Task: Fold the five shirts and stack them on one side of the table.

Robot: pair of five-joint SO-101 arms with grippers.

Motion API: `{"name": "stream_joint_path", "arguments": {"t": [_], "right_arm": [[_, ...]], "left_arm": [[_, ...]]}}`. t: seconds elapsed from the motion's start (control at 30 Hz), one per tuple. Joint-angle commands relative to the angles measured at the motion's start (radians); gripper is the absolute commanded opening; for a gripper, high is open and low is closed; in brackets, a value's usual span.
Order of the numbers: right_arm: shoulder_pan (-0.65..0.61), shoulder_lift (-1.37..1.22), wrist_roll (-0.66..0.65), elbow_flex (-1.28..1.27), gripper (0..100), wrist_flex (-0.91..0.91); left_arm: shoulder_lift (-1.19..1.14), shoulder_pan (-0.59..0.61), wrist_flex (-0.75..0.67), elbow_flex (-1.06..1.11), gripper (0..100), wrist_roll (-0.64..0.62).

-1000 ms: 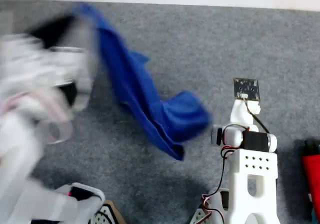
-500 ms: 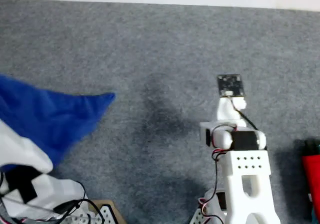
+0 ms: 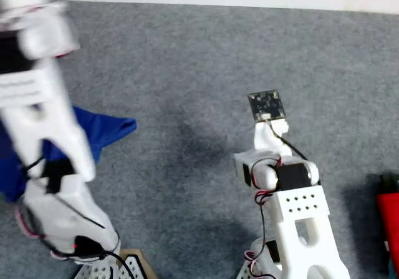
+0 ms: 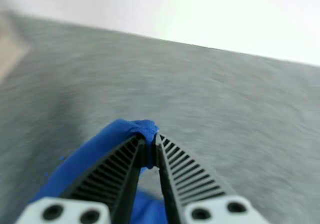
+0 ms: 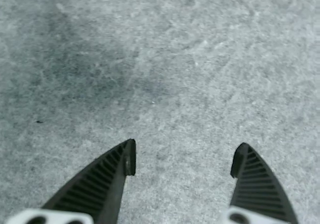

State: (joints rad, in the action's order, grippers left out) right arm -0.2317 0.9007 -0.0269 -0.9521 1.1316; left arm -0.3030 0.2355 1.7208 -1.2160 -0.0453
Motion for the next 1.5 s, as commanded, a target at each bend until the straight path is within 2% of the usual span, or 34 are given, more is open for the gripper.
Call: {"name": "stream_joint_path", "arguments": {"t": [0.0,0.17,0.3,0.5,0.7,0.9,1.0,1.27,1.47], "right_arm": [[0.022,0.005,0.063,0.005,30.3,-0.03],[0.099,0.005,0.121,0.005,30.3,-0.062],[0.156,0.005,0.164,0.004,30.3,-0.074],[0.159,0.012,0.166,-0.077,30.3,-0.157],[0.131,0.013,0.167,-0.087,30.3,-0.168],[0.038,0.013,0.167,-0.085,30.3,-0.171],[-0.051,0.013,0.161,-0.084,30.3,-0.182],[-0.274,0.013,0.16,-0.085,30.3,-0.367],[-0.533,0.002,0.164,-0.091,30.3,-0.506]], "left_arm": [[-0.004,-0.255,-0.175,-0.007,1,0.002],[0.036,-0.472,-0.278,-0.077,1,0.002],[0.068,-0.555,-0.281,-0.133,1,0.002],[0.156,-0.493,-0.313,-0.237,1,0.0],[0.288,-0.398,-0.387,-0.249,1,-0.071],[0.317,-0.321,-0.382,-0.248,1,-0.071],[0.315,-0.289,-0.341,-0.248,1,-0.071],[0.312,-0.151,-0.195,-0.246,1,-0.071],[0.312,-0.143,-0.118,-0.246,1,-0.069]]}}
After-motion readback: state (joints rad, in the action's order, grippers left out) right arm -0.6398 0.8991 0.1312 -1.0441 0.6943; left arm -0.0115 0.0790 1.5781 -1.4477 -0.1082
